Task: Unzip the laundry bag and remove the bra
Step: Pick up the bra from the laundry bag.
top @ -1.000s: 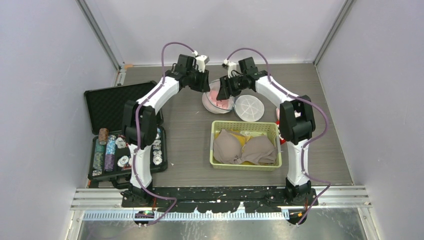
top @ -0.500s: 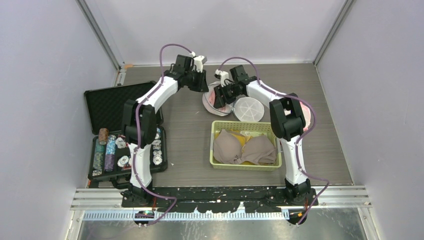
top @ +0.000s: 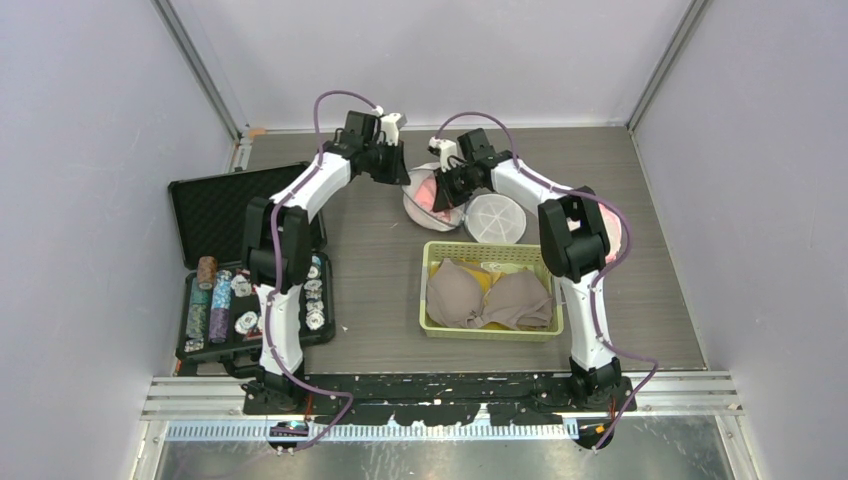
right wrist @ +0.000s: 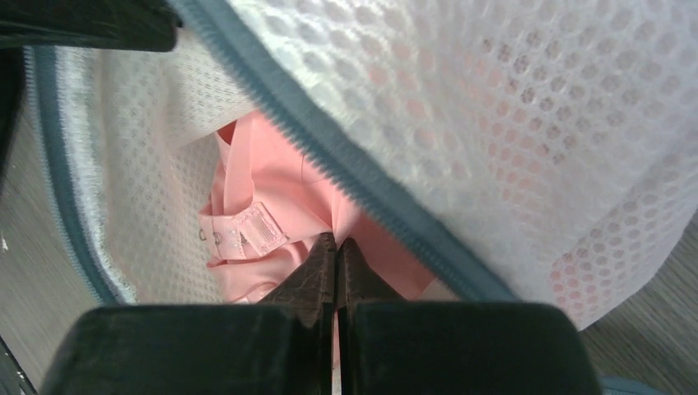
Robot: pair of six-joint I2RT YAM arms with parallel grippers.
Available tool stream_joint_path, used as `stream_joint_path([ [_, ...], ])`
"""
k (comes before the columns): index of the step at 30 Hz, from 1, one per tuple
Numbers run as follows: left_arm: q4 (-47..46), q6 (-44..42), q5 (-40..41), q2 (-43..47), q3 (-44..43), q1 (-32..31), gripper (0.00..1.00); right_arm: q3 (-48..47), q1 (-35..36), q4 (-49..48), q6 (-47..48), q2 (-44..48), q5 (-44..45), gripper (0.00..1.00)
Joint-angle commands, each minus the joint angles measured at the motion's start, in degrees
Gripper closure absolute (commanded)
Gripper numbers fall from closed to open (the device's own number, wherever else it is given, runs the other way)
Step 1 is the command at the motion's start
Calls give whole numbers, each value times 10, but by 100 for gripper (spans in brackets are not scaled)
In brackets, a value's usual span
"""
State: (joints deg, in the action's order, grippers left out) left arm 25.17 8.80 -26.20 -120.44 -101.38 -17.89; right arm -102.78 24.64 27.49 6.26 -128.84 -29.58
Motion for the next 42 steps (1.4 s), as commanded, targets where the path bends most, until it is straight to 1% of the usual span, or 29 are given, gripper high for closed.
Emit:
stream_joint_path([
  [1,0,1,-13,-1,-1,7,91,-36,3,-12,-17,69,1,99],
  [9,-2,23,-5,-10,-8,17,100,-65,0,-40,-55,105,-25,99],
  [17,-2,35,0,-12,-5,27,100,-67,-5,-83,-102,139,-36,99],
  [25,-5,23,17,-7,8,30,100,-76,-21,-115,-137,154,-22,99],
  [30,-5,8,25,-5,12,30,100,-79,-48,-155,-212,156,-19,99],
  [36,-15,-5,26,0,21,30,100,-56,-86,-211,-314,151,-12,99],
  [42,-32,-46,35,18,37,15,100,-34,-97,-239,-397,135,-28,99],
])
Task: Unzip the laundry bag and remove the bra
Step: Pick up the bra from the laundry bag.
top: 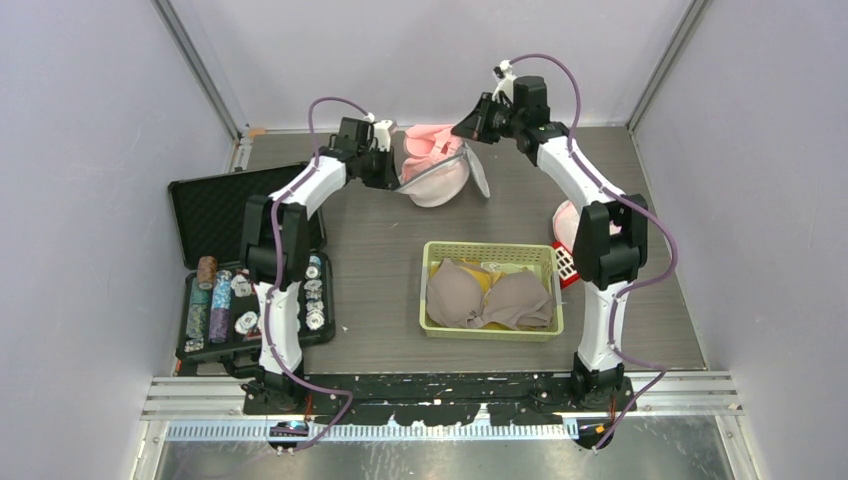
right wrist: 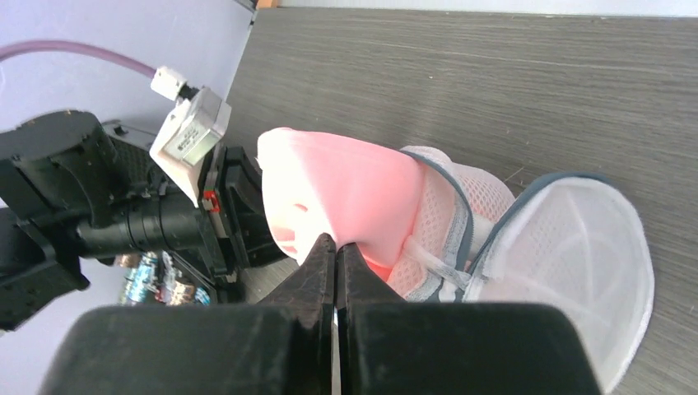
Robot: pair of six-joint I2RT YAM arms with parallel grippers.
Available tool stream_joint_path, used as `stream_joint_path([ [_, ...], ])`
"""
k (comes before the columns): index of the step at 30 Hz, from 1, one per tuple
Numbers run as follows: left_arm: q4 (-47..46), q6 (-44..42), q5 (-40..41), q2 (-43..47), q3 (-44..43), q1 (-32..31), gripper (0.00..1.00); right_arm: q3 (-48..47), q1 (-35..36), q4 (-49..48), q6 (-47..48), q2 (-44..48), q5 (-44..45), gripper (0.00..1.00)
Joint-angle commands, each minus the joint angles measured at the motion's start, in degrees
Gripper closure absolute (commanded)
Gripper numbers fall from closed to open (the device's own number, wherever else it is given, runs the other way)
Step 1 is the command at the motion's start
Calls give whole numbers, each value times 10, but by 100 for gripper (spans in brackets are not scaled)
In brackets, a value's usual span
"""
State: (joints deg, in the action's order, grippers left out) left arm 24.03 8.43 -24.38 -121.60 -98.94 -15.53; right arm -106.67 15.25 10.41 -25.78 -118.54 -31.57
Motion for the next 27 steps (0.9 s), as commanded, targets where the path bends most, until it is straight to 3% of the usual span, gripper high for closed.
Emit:
stream_joint_path([
  [1,-22,-50,19,33,14,-13,100,7,-2,-74,-89,29,-12,99],
  [16,1,-53,108,16,6,-24,100,-28,2,-169,-159,60,-13,99],
  [27,17,-4,135,-3,-7,-5,100,-57,-31,-201,-185,74,-1,99],
])
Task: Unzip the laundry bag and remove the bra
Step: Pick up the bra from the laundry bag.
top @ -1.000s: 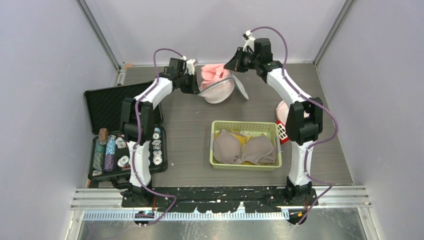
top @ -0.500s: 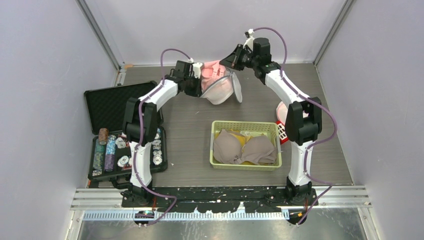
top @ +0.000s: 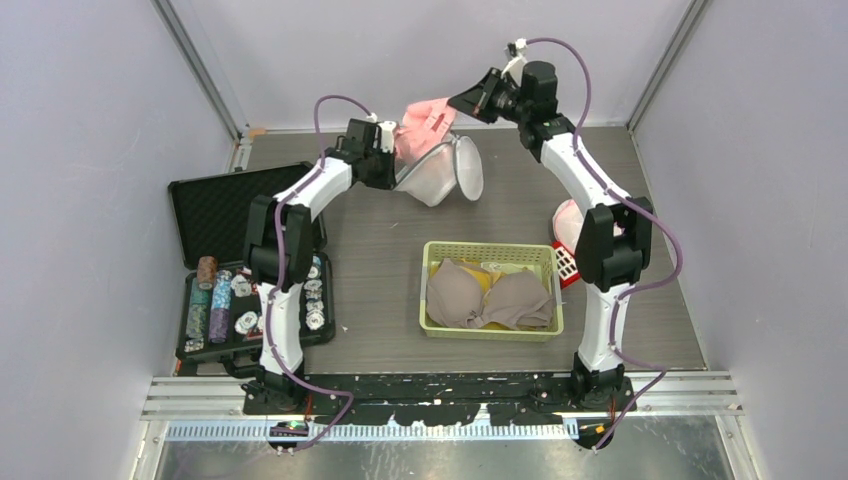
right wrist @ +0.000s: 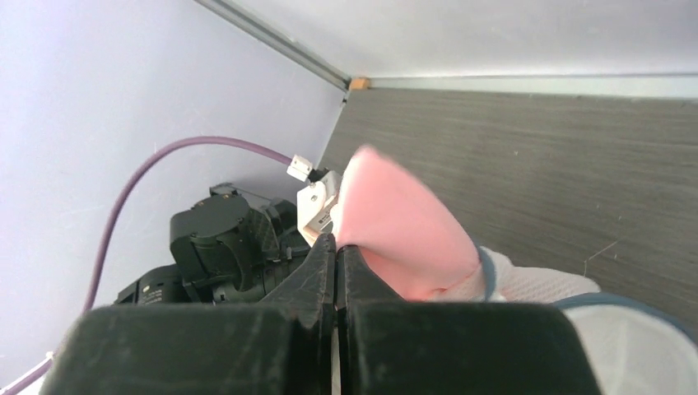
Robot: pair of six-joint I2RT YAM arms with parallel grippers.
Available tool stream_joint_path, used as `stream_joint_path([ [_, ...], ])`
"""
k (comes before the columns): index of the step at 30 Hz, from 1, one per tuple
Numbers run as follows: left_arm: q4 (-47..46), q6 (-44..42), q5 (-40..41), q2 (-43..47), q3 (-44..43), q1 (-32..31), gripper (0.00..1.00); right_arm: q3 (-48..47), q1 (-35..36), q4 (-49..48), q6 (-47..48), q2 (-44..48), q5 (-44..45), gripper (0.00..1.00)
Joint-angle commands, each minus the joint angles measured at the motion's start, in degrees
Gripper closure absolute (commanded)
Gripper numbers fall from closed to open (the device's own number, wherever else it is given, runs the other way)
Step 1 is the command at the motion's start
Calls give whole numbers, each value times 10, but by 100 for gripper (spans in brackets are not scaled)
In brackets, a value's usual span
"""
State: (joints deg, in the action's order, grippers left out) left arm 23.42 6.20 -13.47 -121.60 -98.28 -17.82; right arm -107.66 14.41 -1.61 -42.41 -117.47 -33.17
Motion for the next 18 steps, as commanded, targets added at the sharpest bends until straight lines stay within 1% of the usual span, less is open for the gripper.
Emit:
stream_joint_path([
  [1,23,20,25,-3,-13,18,100,-47,-25,-83,-22,65,15,99],
  [8,10,34,4,1,-10,22,100,-42,-31,-94,-36,72,7,99],
  [18,15,30,20,15,-6,41,100,-50,-39,-93,-33,82,-3,99],
])
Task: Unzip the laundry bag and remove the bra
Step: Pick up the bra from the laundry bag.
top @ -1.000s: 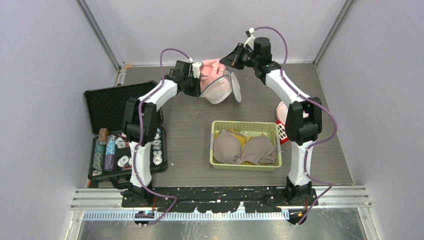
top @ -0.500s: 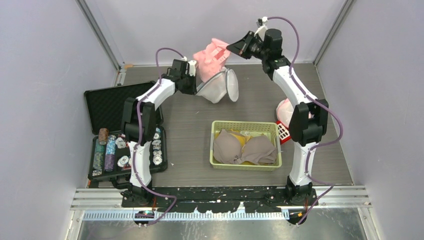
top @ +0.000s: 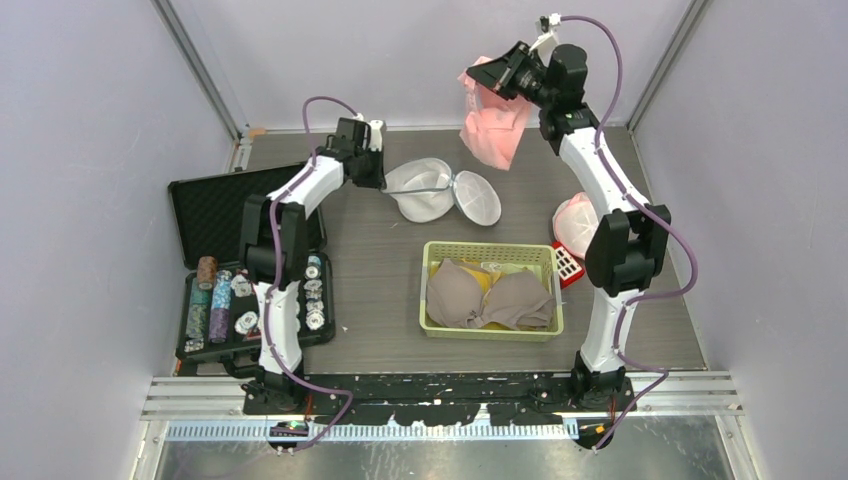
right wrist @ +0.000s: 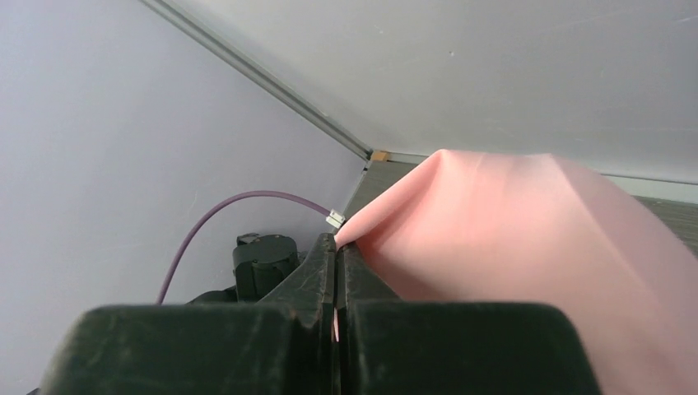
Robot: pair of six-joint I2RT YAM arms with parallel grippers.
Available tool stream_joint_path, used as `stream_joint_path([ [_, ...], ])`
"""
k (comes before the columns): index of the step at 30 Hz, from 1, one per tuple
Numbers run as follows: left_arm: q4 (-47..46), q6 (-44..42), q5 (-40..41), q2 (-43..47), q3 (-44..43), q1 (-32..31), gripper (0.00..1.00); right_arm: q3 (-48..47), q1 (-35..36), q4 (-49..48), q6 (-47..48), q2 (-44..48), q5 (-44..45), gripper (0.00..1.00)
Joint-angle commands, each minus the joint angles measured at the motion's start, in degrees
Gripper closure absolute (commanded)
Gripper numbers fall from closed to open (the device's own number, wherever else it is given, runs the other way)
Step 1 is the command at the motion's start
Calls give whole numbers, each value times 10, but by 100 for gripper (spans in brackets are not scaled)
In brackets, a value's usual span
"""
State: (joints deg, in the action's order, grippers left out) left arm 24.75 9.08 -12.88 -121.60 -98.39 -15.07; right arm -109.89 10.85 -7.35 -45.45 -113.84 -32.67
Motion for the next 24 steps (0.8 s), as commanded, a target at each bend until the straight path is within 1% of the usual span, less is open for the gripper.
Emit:
stream_joint_path([
  [1,2,-6,11,19,-5,15,95,-28,-4,-35,-1,49,-12,99],
  [4,-13,-35,-25,43,7,20,68,-26,-4,-34,0,55,-31,99],
  [8,-60,-69,-80,106,50,28,34,-27,-4,-45,-2,55,-84,99],
  [9,-67,-76,-94,121,58,31,27,-28,-4,-47,-3,55,-95,99],
  [12,-74,-79,-155,157,63,48,11,-28,-4,-49,-5,54,-125,99],
  [14,-70,-74,-187,171,51,58,2,-28,-4,-45,-1,54,-141,99],
  [15,-66,-71,-202,173,43,63,1,-28,-4,-42,4,54,-145,99],
  [17,-55,-64,-232,175,22,70,0,-27,-3,-34,15,57,-155,99],
  [20,-44,-53,-306,167,-14,72,0,-25,-5,-24,29,64,-177,99],
  [24,-79,-4,-387,158,-42,72,0,-16,-4,-28,36,77,-218,99],
])
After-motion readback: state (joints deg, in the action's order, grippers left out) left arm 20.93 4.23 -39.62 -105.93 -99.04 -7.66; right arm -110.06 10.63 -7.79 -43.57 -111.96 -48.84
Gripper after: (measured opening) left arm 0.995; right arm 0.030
